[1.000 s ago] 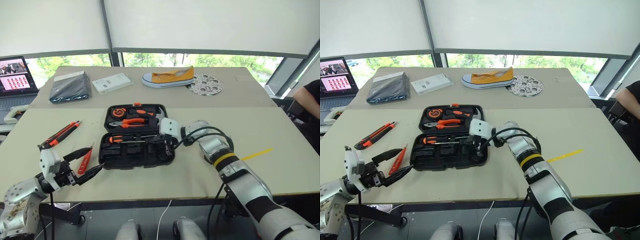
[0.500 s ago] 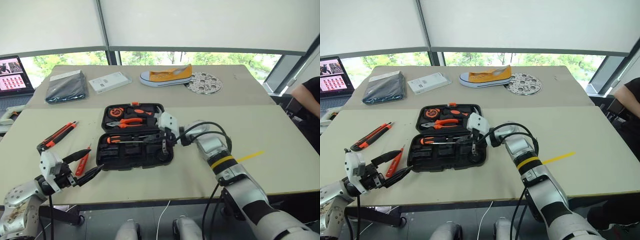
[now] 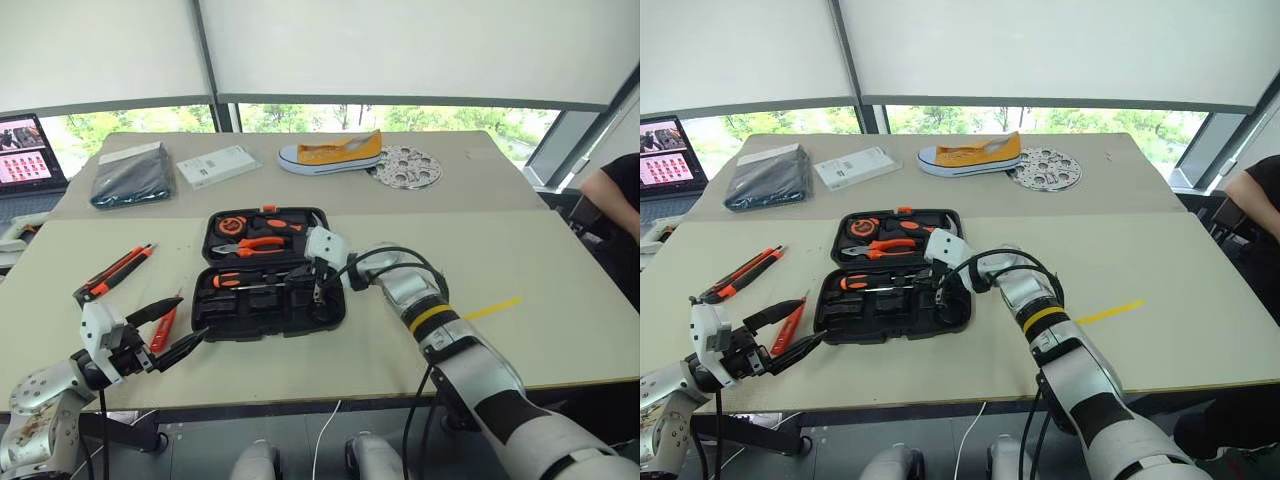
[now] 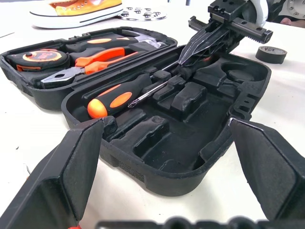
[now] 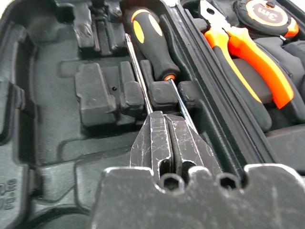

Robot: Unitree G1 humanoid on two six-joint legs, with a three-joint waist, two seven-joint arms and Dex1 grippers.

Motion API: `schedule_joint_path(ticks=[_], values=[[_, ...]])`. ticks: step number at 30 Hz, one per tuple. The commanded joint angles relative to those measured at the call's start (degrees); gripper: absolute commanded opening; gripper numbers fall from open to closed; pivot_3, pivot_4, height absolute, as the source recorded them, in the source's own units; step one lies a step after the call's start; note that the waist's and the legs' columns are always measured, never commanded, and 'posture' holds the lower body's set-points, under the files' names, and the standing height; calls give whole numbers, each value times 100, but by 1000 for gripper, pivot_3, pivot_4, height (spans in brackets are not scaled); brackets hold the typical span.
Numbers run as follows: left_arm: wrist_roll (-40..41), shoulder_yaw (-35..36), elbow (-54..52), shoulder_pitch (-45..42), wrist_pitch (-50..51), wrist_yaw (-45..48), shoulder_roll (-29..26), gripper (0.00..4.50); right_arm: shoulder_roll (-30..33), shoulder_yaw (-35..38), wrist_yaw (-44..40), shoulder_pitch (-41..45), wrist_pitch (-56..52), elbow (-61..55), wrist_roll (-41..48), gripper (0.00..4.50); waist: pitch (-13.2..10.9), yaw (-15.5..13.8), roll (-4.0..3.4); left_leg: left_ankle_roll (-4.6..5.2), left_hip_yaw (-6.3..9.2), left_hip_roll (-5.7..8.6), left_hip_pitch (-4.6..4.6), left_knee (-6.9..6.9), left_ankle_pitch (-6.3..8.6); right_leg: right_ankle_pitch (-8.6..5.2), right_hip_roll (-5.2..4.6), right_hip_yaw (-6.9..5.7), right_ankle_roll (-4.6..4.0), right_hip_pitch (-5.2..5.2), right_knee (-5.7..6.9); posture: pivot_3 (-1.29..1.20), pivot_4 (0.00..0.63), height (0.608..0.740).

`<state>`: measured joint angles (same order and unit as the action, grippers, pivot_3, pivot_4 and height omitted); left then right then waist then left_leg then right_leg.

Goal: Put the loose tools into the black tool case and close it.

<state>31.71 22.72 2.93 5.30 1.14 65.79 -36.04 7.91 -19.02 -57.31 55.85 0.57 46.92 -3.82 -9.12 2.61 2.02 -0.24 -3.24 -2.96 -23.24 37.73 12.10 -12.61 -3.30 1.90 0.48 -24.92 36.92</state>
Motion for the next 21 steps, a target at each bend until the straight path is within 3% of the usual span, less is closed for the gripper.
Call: schedule_joint_path(ticks=[1, 10, 13, 19, 21], values=[[53, 97, -116, -24, -110, 2, -72, 4500, -3, -333, -82, -161, -203, 204, -376, 50, 2, 0, 1, 0, 0, 0, 1, 0, 0, 0, 0, 0, 0, 1, 0, 0, 150, 740], [454, 563, -281, 219, 91, -190, -20, 4500, 455, 790, -515, -586, 92, -1655, 921, 50, -1, -8, 5, 0, 0, 0, -31, -2, 0, -2, -1, 0, 1, -24, -3, 0, 150, 740], [689, 920, -325, 569, 382, -192, -175, 4500, 949, 1116, -958, -1153, -8, -2676, 1491, 727, -1, -22, 5, 0, 1, 0, -49, -2, 0, -1, -5, 0, 5, -33, -7, 0, 150, 740], [640, 1766, 83, 1135, 369, -360, -386, 4500, 1711, 1673, -1256, -2412, -120, -4139, 2279, 2771, -2, -36, 8, -9, 1, 1, -45, -6, 8, -11, -7, -2, 10, -27, -19, 0, 150, 740], [573, 2241, 388, 1649, 1046, -803, -613, 4500, 1991, 2062, -1532, -3045, 373, -4413, 2582, 3441, -3, -31, 10, -9, 1, 0, -44, -5, 8, -24, -5, -2, 28, -29, -19, 0, 150, 740]])
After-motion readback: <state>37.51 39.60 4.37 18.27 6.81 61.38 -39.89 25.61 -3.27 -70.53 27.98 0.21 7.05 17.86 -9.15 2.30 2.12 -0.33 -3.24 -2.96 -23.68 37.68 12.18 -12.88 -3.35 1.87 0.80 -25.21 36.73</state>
